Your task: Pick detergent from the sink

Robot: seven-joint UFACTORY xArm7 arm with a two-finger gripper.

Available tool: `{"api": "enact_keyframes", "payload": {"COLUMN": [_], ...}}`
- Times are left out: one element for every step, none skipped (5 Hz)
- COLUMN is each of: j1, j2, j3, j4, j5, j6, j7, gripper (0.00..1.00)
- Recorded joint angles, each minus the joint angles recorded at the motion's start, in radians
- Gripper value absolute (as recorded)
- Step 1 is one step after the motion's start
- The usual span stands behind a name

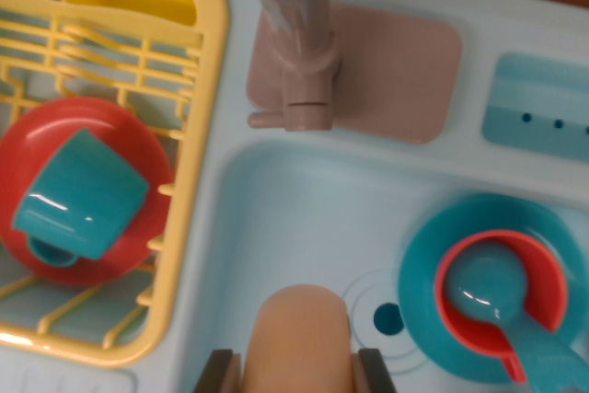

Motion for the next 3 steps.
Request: {"api": "enact_keyframes", "payload": {"j1": [0.0001, 0.0001, 0.0002], "j2": [-0.011, -0.011, -0.023], "j3": [0.0, 0.0, 0.0], "j4": [0.036, 0.036, 0.072], "j5": [-0.0015, -0.0015, -0.0031], "j6": [0.047, 0.047, 0.095], "j7": [0.002, 0.002, 0.004], "gripper": [1.0, 1.0, 1.0]}}
